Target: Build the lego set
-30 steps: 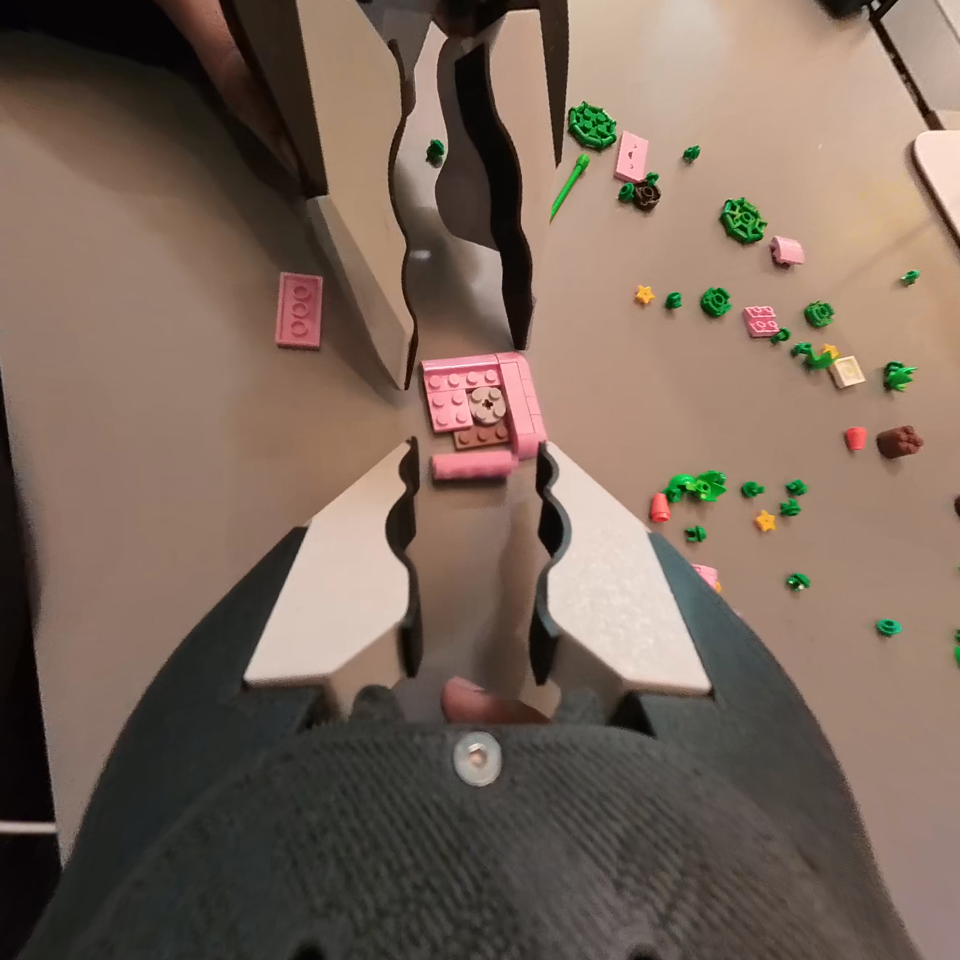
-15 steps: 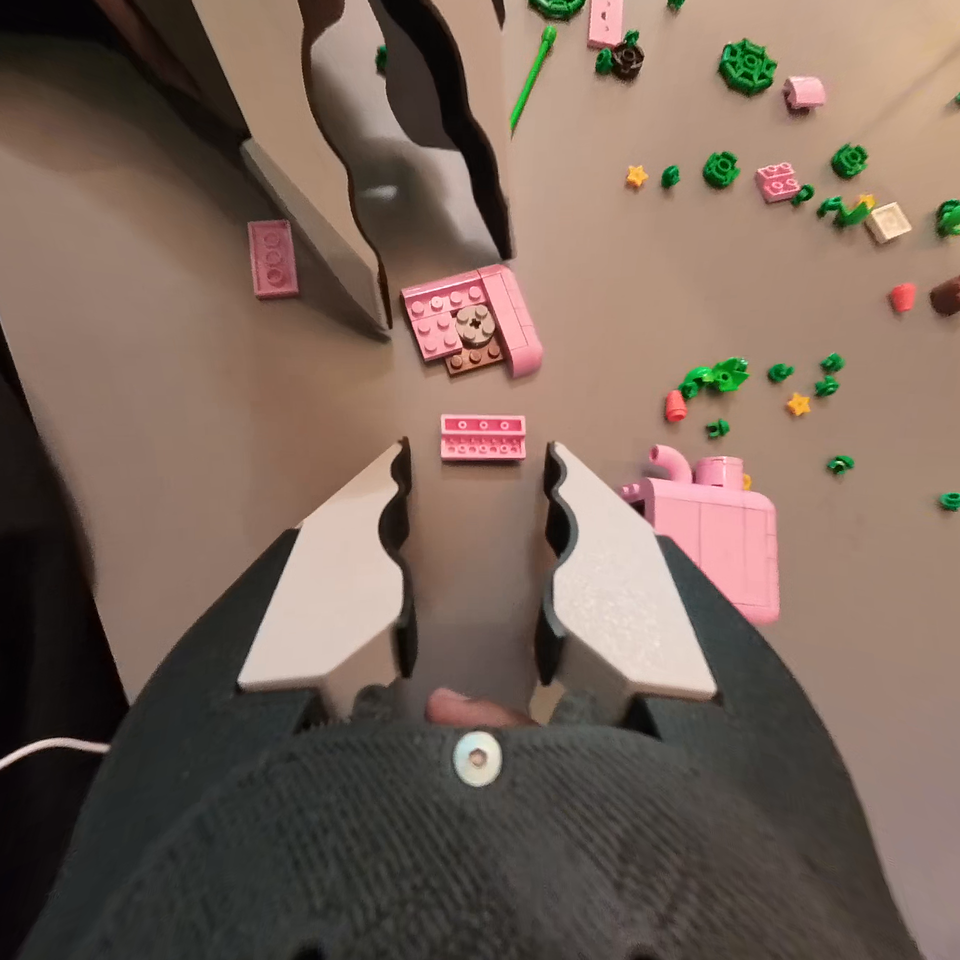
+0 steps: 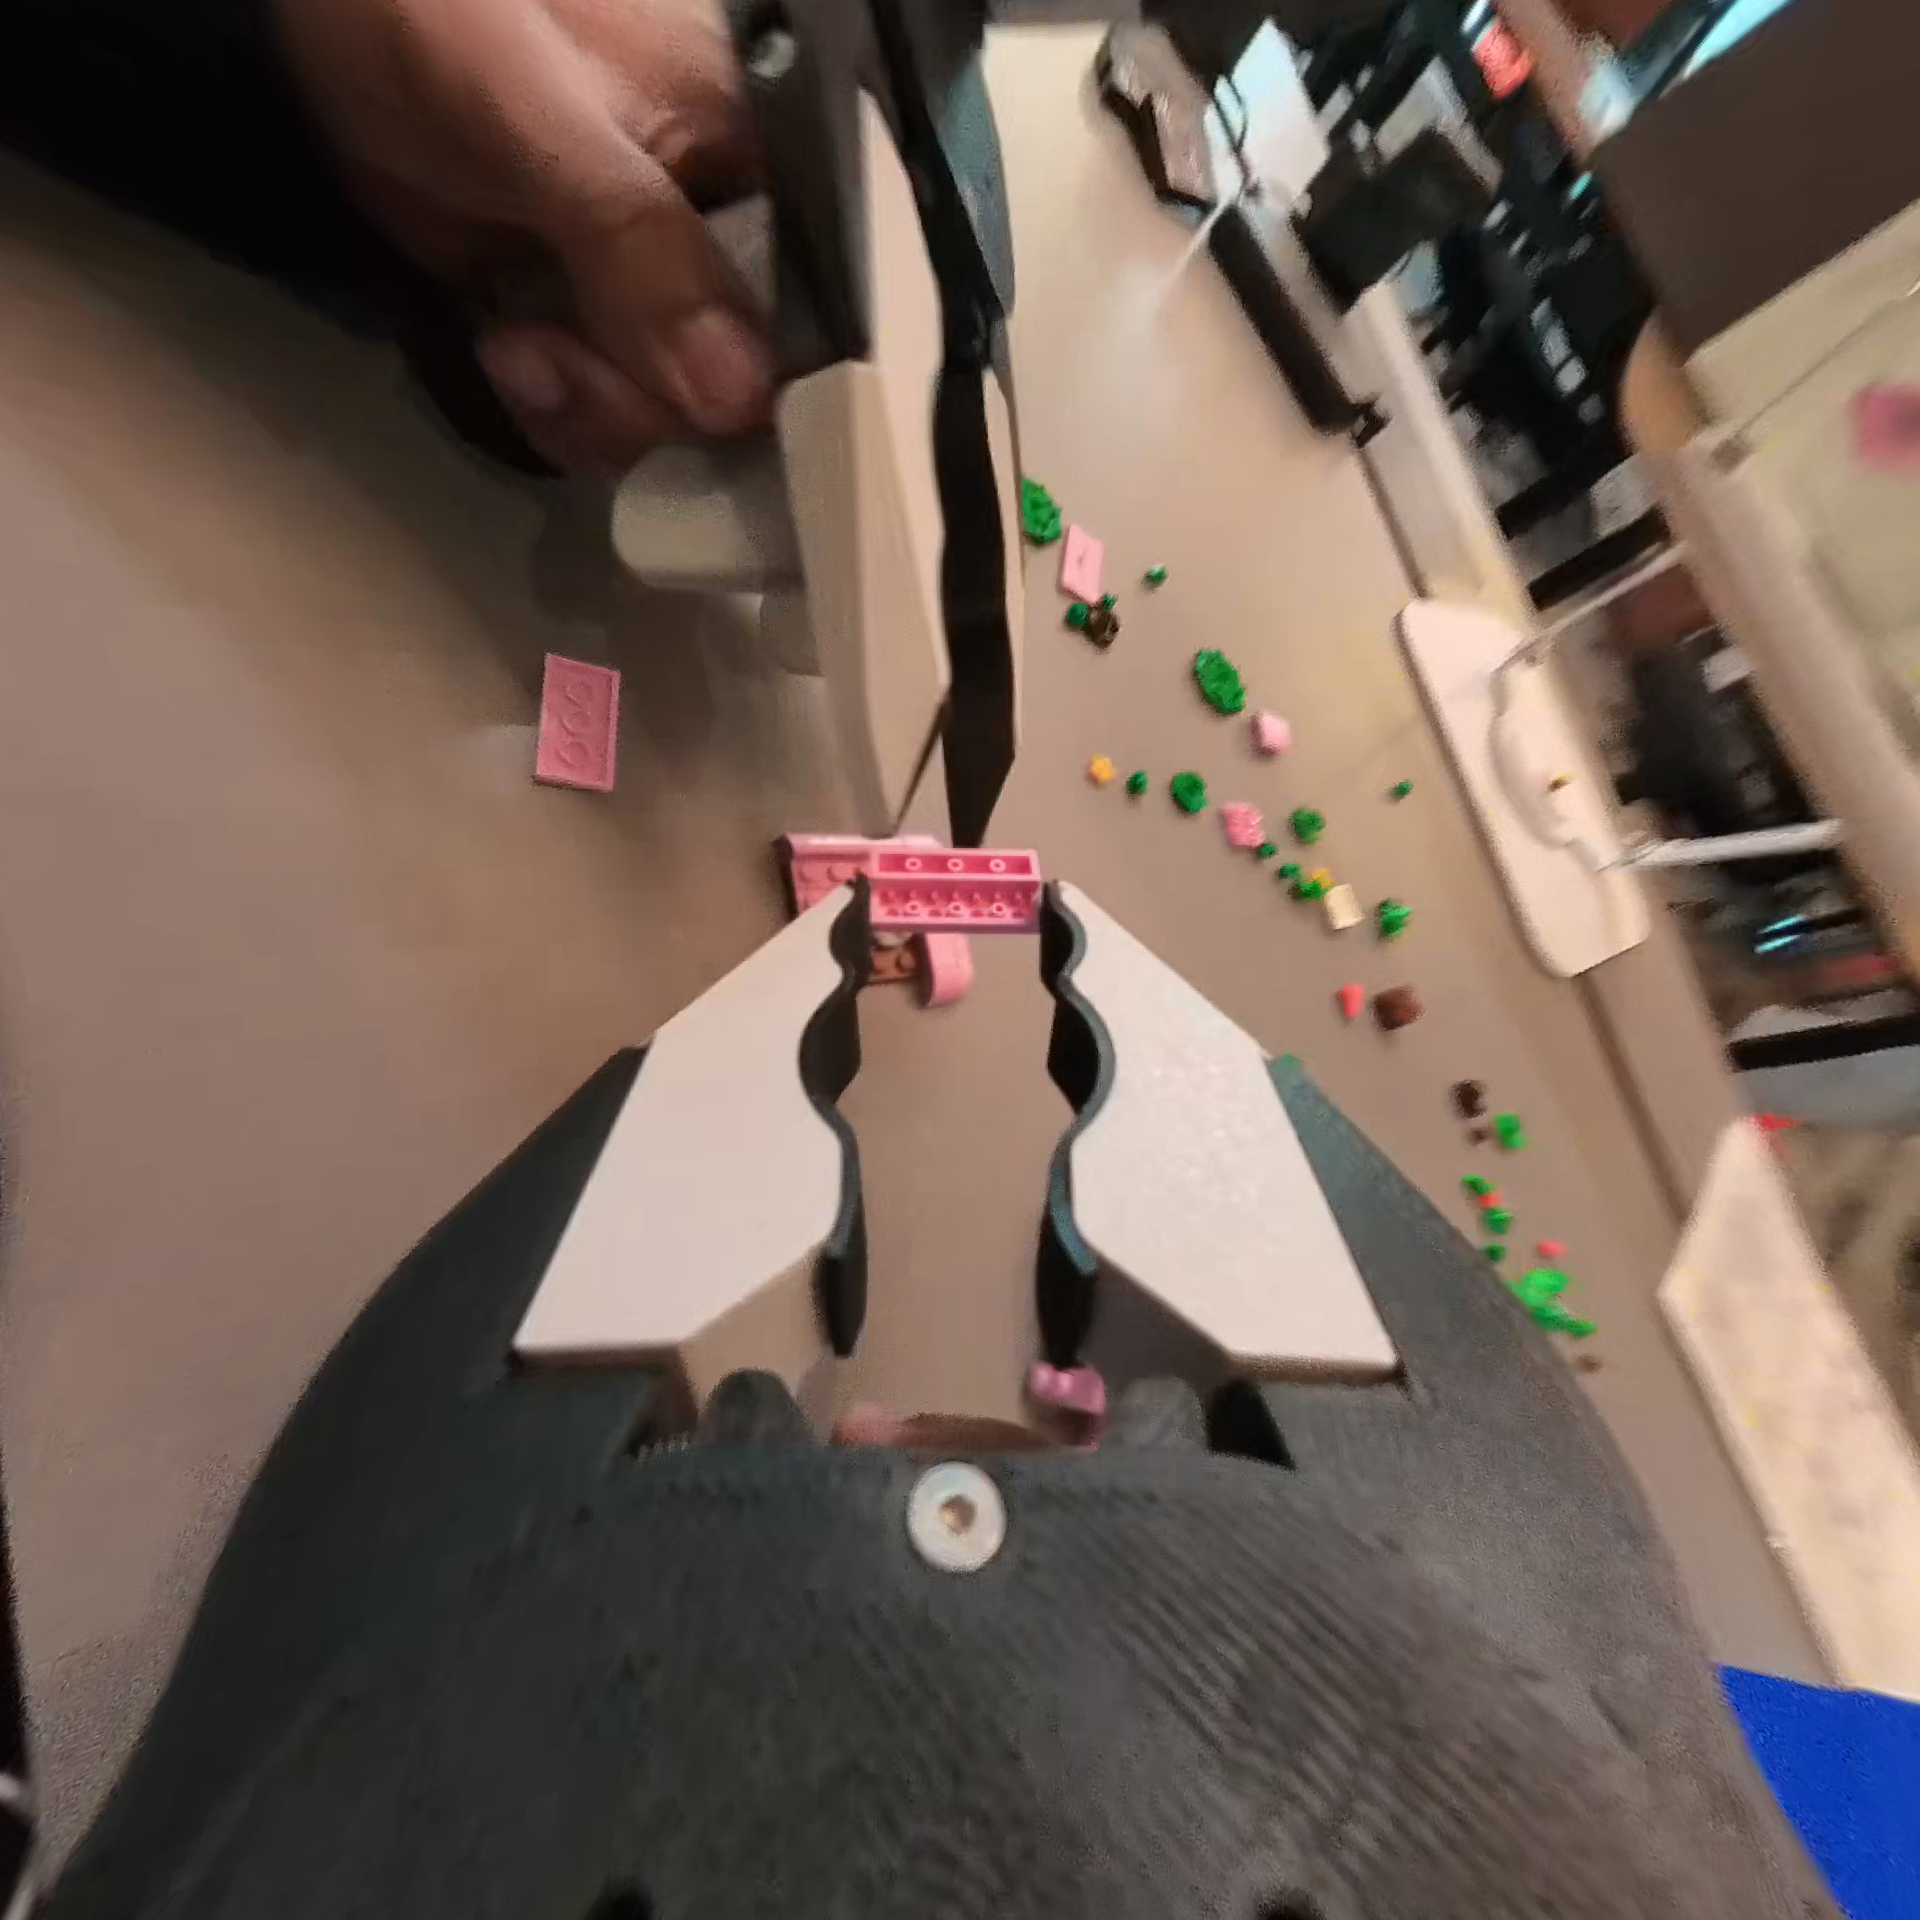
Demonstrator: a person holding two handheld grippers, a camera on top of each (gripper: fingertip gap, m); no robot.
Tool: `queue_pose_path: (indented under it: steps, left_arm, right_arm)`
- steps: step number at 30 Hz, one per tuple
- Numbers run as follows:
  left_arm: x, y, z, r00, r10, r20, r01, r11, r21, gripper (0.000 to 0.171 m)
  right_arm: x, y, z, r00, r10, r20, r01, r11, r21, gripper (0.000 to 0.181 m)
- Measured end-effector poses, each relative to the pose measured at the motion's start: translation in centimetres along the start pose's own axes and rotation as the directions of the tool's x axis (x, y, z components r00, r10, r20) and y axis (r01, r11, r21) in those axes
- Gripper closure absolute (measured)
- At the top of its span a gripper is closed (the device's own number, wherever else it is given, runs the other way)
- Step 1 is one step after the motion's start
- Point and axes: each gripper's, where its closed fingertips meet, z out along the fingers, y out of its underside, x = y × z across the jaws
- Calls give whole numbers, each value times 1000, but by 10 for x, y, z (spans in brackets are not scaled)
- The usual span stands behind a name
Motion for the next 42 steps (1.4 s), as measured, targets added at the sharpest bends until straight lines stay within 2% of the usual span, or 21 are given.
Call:
queue_pose_path:
  steps: [3,6,10,14,17,19,24,26,29,30,31,32,34,36,38,41,42]
  left_arm:
    - [8,-9,-6,994,-58,-92,64,996,58,142]
    - [13,-9,-8,987,-82,-142,91,994,61,162]
    - [16,-10,-10,981,-93,-171,106,992,67,166]
    - [25,-12,-12,958,-121,-260,145,987,75,168]
    - [45,-16,-17,906,-125,-404,169,983,76,168]
    - [59,-13,-18,871,-114,-478,158,986,53,169]
    - [90,-11,-24,750,-119,-650,163,987,8,168]
    - [93,-11,-26,734,-119,-669,166,986,7,168]
    - [90,-13,-25,750,-116,-651,175,984,28,164]
    - [82,-16,-22,783,-123,-610,188,981,45,152]
    - [73,-18,-18,825,-118,-553,189,979,73,136]
    - [67,-20,-17,861,-93,-500,168,980,107,129]
    - [57,-24,-17,919,-29,-394,100,982,160,124]
    - [49,-24,-15,961,39,-275,12,983,185,127]
    - [44,-22,-11,978,61,-199,-26,984,177,137]
    - [33,-16,-4,990,28,-137,-7,989,150,153]
    - [32,-15,-4,989,24,-143,-3,989,148,152]
  right_arm:
    - [0,-15,-4,987,-145,-70,147,989,19,150]
    - [-1,-22,-4,972,-209,-105,211,977,13,150]
    - [-2,-29,-7,973,-201,-115,208,977,55,150]
    - [-2,-40,-18,988,-120,-94,136,972,190,142]
    - [-2,-43,-26,996,-83,-35,89,961,263,136]
    - [-11,-51,-33,994,-109,7,100,937,334,136]
    - [-26,-76,-50,980,-195,25,163,876,455,148]
    - [-27,-78,-51,978,-205,18,174,869,464,149]
    - [-22,-81,-53,986,-167,17,138,864,484,149]
    - [-17,-80,-51,989,-146,11,124,875,468,149]
    - [-11,-75,-48,991,-131,-4,120,895,430,149]
    - [-5,-67,-42,992,-128,-17,125,919,375,149]
    - [4,-49,-31,988,-145,-48,153,957,247,149]
    - [5,-34,-23,982,-181,-55,187,971,146,149]
    - [2,-31,-19,976,-210,-56,215,970,112,149]
    - [-3,-33,-16,968,-246,-49,249,964,87,149]
    - [-3,-32,-15,967,-252,-48,255,964,77,149]
